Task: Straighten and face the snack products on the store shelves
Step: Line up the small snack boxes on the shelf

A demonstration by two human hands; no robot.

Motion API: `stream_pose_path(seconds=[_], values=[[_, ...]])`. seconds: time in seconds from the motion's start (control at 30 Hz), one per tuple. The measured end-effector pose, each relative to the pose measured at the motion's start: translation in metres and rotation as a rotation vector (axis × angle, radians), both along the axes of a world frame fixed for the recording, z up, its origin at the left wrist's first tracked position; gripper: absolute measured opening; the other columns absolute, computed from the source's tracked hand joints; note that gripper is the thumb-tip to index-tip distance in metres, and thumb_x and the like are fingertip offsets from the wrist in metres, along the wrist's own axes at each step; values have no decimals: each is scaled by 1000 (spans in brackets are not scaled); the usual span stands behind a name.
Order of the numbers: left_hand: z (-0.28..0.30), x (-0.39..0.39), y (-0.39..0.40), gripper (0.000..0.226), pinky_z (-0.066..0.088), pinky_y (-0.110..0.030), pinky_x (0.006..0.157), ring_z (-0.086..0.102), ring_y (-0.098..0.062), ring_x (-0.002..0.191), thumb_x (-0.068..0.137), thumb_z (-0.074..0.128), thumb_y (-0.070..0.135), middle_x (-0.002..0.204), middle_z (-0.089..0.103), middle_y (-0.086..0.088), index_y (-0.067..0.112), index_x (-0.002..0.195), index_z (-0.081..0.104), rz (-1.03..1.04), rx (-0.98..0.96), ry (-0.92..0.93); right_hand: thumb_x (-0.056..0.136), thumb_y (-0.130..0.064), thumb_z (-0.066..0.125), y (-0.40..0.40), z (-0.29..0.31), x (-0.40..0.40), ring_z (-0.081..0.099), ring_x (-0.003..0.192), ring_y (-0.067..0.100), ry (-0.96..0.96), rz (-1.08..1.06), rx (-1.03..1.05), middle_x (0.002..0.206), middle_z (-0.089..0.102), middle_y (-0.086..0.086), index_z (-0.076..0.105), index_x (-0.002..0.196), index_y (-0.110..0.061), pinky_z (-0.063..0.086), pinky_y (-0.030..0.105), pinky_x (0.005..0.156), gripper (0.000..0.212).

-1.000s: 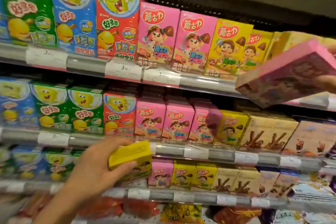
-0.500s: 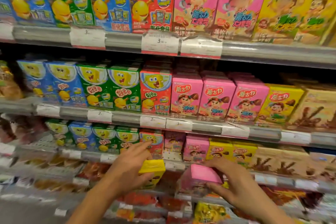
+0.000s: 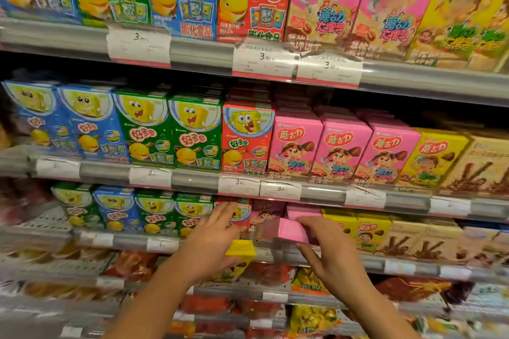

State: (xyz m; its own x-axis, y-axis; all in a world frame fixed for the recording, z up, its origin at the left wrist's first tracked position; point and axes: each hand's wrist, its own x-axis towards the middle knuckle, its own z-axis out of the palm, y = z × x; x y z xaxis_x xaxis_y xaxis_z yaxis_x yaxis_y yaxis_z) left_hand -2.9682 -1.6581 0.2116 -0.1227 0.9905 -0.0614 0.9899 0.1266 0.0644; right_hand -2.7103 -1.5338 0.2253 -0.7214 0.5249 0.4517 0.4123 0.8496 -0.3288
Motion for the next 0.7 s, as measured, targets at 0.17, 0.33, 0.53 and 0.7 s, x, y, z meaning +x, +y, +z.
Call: stream_pose_path(seconds=[0.17, 0.33, 0.53, 0.7], values=[[-10, -15, -2, 51, 14, -51, 126, -13, -19, 155, 93, 60, 58, 171, -7, -3, 22, 128, 53, -36, 65, -27, 91, -26, 74, 4, -13, -17, 62, 105, 13, -19, -28, 5, 119, 64, -8, 57, 132, -24, 46, 21, 86, 44], [-6, -22, -4, 46, 8, -46, 125, -8, -17, 157, 93, 57, 60, 170, -9, 5, 26, 124, 53, -53, 63, -84, 87, -26, 78, 5, -16, -32, 64, 106, 15, -54, -71, 78, 118, 67, -8, 58, 128, -24, 51, 26, 85, 46], [-2, -21, -7, 42, 8, -46, 125, -8, -15, 157, 94, 59, 56, 170, -9, 8, 27, 124, 53, -44, 89, -144, 86, -30, 78, 8, -20, -47, 65, 101, 18, -131, -86, 125, 116, 66, -8, 58, 126, -26, 54, 28, 73, 46], [-3, -19, -7, 43, 8, -44, 125, -7, -13, 156, 93, 61, 55, 170, -8, 8, 27, 125, 53, -36, 99, -159, 87, -23, 76, 15, -23, -59, 64, 95, 20, -151, -102, 153, 124, 55, -2, 57, 132, -19, 58, 32, 62, 49]])
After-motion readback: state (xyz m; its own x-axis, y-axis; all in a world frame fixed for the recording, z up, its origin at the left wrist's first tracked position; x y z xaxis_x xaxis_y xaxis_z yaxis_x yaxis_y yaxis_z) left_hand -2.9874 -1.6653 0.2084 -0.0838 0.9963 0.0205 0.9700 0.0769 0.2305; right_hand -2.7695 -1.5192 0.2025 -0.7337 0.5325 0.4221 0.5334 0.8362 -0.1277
